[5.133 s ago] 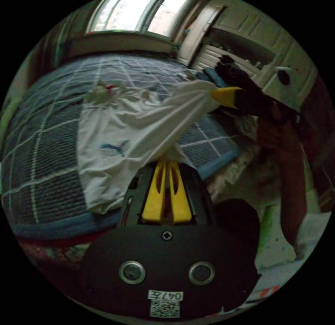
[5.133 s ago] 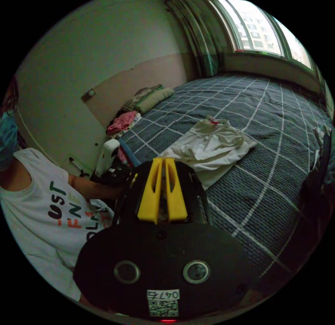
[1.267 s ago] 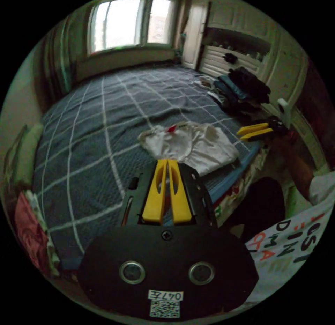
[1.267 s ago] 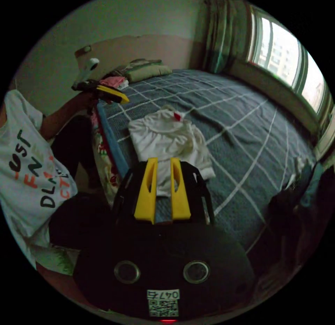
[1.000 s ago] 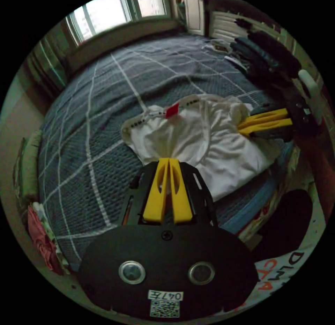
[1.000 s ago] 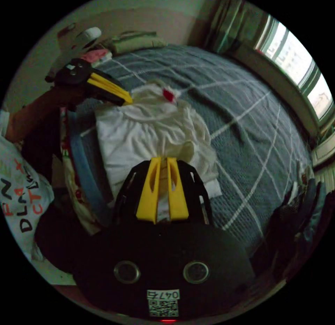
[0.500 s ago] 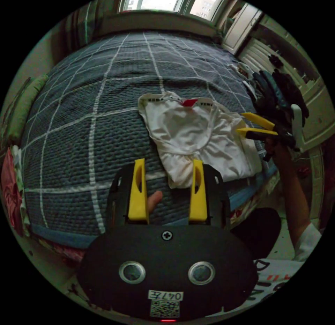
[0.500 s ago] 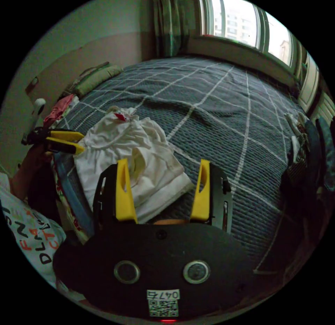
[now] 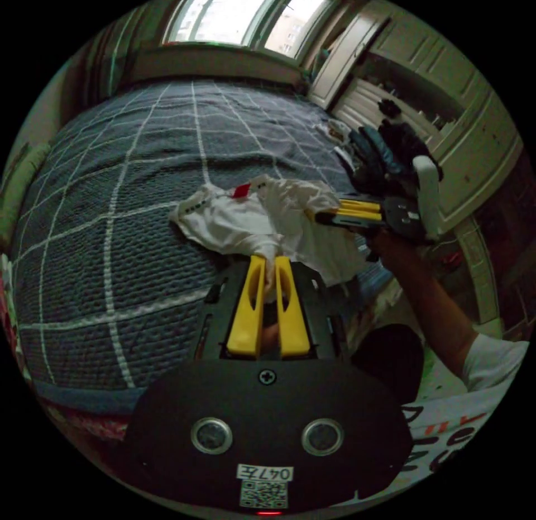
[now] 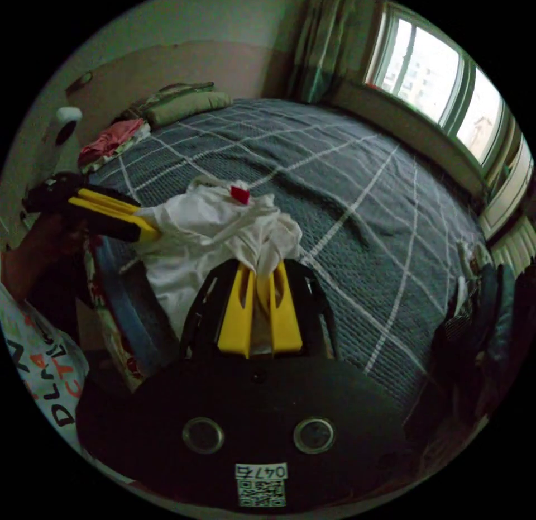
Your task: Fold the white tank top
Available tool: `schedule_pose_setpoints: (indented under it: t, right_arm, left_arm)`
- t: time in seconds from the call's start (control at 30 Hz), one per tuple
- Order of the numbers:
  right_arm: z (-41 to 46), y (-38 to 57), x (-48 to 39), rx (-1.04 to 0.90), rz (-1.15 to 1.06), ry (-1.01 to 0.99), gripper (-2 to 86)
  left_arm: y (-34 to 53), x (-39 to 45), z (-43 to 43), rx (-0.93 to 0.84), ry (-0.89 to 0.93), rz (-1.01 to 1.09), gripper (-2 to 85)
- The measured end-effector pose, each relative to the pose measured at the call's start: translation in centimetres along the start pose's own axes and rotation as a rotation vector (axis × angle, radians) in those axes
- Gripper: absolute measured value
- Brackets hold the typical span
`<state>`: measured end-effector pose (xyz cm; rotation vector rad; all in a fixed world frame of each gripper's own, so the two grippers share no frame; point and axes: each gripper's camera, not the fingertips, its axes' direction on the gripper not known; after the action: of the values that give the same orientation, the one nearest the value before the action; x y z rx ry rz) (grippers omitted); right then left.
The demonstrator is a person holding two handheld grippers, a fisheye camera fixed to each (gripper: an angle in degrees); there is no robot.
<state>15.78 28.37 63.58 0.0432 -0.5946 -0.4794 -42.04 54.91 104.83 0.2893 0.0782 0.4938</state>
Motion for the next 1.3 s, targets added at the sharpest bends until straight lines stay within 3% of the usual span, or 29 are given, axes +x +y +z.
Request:
schedule_pose_setpoints:
  t: [0.37, 0.47, 0.63, 0.83, 1.0, 1.2, 1.3]
  right_arm:
    - [-1.4, -21.3, -17.2, 0.163, -0.336, -0.223, 1.5]
    - [0.5, -28.6, -23.3, 0.230, -0.403, -0.312, 1.6]
    - [3.6, -40.1, -31.8, 0.335, -0.437, -0.439, 1.6]
    - [12.8, -51.3, -40.9, 0.271, -0.451, -0.549, 2.0]
    - [25.8, -55.1, -47.5, -0.058, -0.437, -0.512, 6.4]
    - [25.9, -55.3, -43.7, 0.158, -0.194, -0.643, 15.5]
    - [23.9, -54.9, -41.4, 0.333, -0.138, -0.812, 7.7]
  left_arm:
    - [13.3, -15.5, -25.1, 0.284, 0.022, -0.106, 1.1]
    - [17.0, -21.6, -33.4, 0.345, -0.071, -0.170, 1.2]
    - [22.0, -29.6, -45.9, 0.367, -0.379, -0.200, 1.4]
    - [26.9, -42.1, -48.8, 0.115, -0.487, -0.444, 2.2]
    - [32.1, -50.3, -46.2, -0.011, -0.404, -0.628, 4.4]
    - [37.0, -49.3, -52.2, 0.211, -0.460, -0.597, 2.7]
    - [36.1, -47.7, -55.8, 0.289, -0.573, -0.504, 0.0]
